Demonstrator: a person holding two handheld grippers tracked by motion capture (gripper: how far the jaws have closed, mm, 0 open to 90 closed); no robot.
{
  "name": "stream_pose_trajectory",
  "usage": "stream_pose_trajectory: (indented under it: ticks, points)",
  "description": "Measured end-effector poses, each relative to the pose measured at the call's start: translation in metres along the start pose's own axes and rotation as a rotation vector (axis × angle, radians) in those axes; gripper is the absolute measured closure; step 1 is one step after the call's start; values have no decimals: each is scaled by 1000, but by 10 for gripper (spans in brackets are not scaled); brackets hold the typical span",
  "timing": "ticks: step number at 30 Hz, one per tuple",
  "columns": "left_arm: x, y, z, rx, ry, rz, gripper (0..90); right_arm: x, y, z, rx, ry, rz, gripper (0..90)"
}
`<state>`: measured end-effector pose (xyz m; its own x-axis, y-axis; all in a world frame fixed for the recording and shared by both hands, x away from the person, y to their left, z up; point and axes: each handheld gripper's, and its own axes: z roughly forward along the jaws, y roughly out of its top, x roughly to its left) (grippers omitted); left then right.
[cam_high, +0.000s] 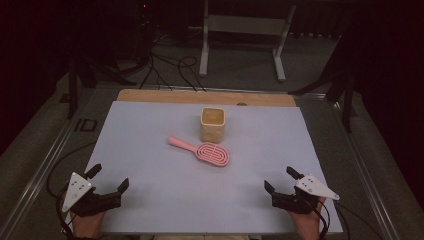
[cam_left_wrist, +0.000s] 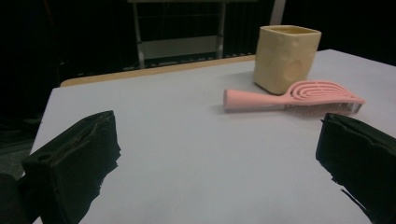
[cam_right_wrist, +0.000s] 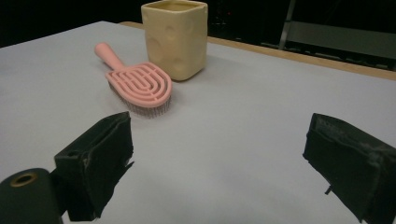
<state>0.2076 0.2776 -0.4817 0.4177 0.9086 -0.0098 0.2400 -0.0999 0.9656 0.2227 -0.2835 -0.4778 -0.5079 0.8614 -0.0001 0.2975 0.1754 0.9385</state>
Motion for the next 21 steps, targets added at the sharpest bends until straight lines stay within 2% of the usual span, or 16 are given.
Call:
stream_pose_trajectory:
  ticks: [14, 21]
  points:
    - [4, -4, 1, -3, 48, -12, 0, 4, 1, 3, 10, 4, -3, 78]
    - [2, -5, 3, 4, 52, -5, 1, 8, 1, 9, 32, 18, -4, 78]
